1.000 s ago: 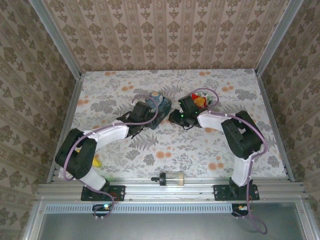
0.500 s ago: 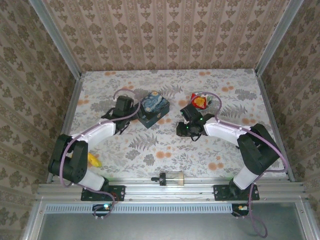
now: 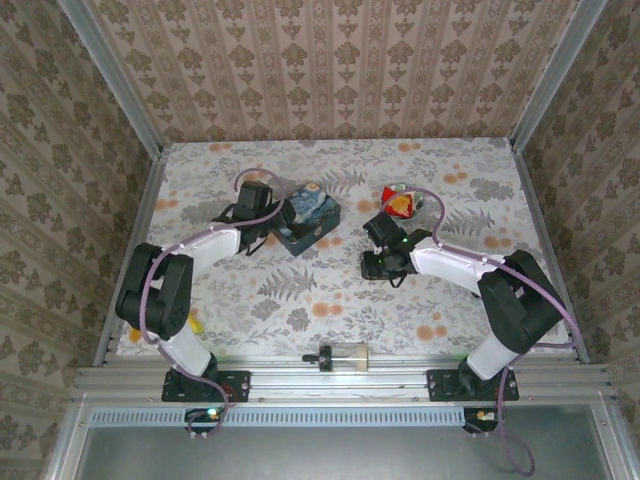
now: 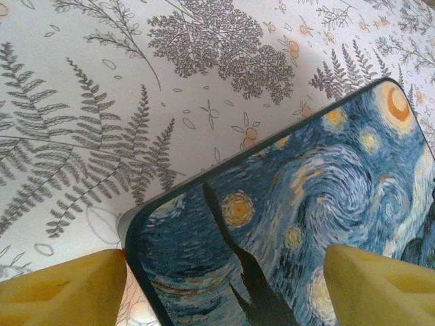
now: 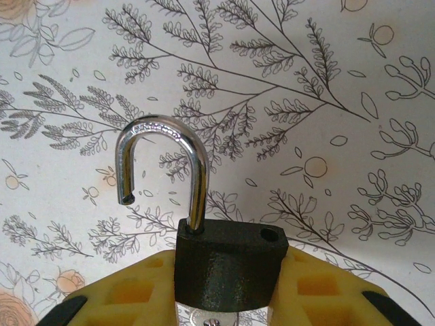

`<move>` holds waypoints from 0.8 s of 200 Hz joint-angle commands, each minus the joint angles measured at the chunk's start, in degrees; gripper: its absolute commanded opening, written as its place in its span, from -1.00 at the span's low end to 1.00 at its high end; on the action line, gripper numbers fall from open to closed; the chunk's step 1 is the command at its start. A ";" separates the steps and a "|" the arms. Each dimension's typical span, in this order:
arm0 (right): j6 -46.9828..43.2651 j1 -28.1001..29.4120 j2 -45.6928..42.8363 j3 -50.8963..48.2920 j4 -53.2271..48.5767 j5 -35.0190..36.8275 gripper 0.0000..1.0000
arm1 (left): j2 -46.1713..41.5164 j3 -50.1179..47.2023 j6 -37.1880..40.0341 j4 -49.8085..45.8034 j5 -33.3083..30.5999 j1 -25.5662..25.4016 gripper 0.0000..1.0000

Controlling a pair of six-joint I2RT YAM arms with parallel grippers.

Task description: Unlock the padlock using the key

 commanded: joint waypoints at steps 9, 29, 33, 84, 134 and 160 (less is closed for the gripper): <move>-1.57 0.03 -2.18 -0.40 -2.58 1.12 -0.90 | 3.21 4.99 2.44 3.17 4.28 1.37 0.39; -1.72 -0.05 -2.27 -0.21 -2.78 0.34 -0.90 | 6.06 7.61 2.39 5.74 7.43 2.35 0.35; -1.74 -0.06 -2.27 -0.21 -2.78 0.15 -0.90 | 6.72 8.16 2.40 6.20 8.16 2.56 0.35; -2.75 -0.06 -1.84 0.34 -3.76 -1.68 -0.90 | 14.48 15.11 -0.61 9.99 15.62 2.77 0.30; -3.08 -0.79 -0.67 1.78 -6.16 -1.01 -0.89 | 15.37 15.28 -2.09 11.31 16.16 2.49 0.35; -3.56 -2.22 0.55 3.03 -7.87 -0.75 -0.87 | 12.42 13.62 -1.57 10.47 15.05 3.09 0.48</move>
